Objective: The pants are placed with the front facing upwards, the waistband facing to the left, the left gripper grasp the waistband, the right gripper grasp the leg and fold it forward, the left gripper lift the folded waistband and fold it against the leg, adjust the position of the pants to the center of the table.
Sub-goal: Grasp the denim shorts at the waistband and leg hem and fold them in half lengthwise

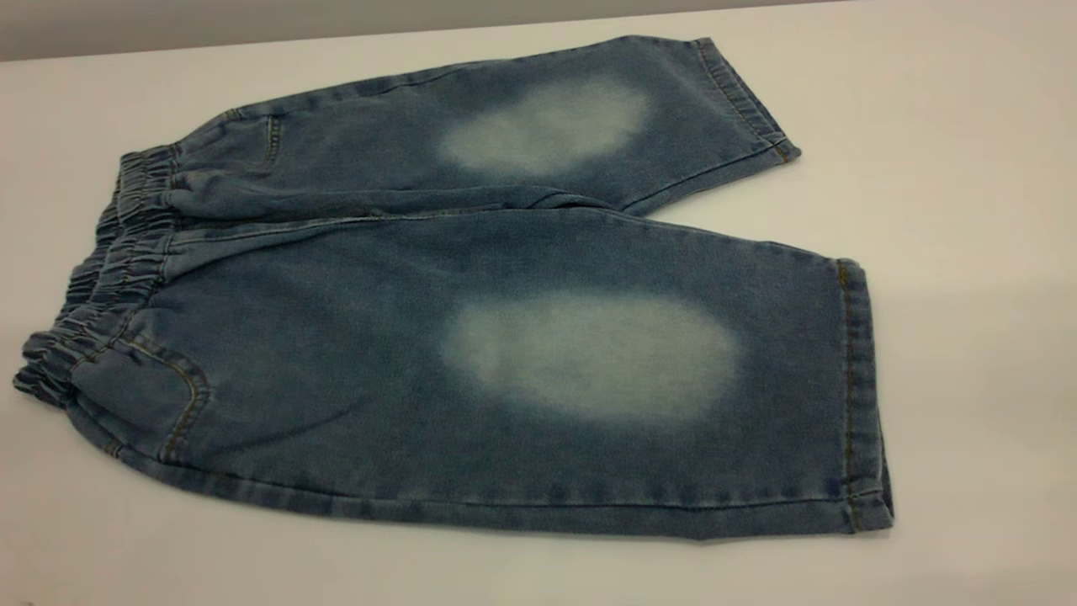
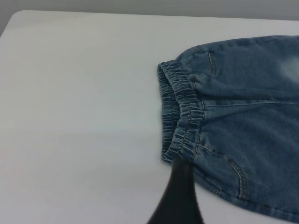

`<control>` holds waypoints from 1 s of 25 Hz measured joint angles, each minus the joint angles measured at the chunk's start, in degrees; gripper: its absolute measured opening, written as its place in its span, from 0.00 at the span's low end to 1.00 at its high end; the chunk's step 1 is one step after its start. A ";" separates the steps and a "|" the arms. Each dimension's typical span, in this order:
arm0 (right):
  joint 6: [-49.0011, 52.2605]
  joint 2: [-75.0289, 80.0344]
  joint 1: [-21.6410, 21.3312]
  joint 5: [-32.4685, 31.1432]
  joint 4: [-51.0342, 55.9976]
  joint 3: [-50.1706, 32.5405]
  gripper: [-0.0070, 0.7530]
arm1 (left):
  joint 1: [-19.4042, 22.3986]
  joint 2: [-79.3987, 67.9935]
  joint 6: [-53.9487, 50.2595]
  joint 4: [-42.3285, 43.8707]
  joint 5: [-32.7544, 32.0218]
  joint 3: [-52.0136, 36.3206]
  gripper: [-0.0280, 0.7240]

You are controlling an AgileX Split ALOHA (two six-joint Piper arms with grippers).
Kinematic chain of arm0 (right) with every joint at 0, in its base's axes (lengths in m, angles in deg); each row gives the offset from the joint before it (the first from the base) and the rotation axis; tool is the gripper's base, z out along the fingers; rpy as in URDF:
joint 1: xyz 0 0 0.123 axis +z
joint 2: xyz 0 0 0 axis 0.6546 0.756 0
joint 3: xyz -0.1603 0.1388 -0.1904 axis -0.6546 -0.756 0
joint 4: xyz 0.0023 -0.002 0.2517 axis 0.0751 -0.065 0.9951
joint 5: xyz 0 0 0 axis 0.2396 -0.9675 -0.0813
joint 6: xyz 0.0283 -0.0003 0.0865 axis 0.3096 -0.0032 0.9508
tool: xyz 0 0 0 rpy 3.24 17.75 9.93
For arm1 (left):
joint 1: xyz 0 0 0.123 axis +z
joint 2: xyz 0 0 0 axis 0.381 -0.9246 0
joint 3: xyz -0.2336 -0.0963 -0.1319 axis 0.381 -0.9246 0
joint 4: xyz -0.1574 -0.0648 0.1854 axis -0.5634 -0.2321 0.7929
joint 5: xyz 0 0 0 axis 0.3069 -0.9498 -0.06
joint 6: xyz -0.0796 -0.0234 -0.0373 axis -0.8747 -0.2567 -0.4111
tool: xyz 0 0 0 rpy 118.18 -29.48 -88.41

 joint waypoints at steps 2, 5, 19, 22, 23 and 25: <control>0.00 0.00 0.00 0.00 0.00 0.00 0.57 | 0.00 0.00 0.00 0.00 0.00 0.00 0.79; 0.00 0.00 0.00 0.00 0.00 0.00 0.57 | 0.00 0.00 0.00 0.00 0.00 0.00 0.79; 0.00 0.00 0.00 0.00 0.00 0.00 0.57 | 0.00 -0.11 -0.19 0.00 0.00 0.00 0.79; 0.22 0.00 0.00 0.06 0.00 0.00 0.57 | 0.00 -1.43 -3.46 0.13 0.64 1.10 0.79; 0.87 0.00 0.00 0.22 0.00 0.14 0.57 | 0.00 -2.46 -4.76 0.18 1.11 1.80 0.79; 2.82 0.64 0.00 1.69 0.11 1.03 0.57 | 0.00 -5.06 -6.88 0.18 3.26 3.49 0.79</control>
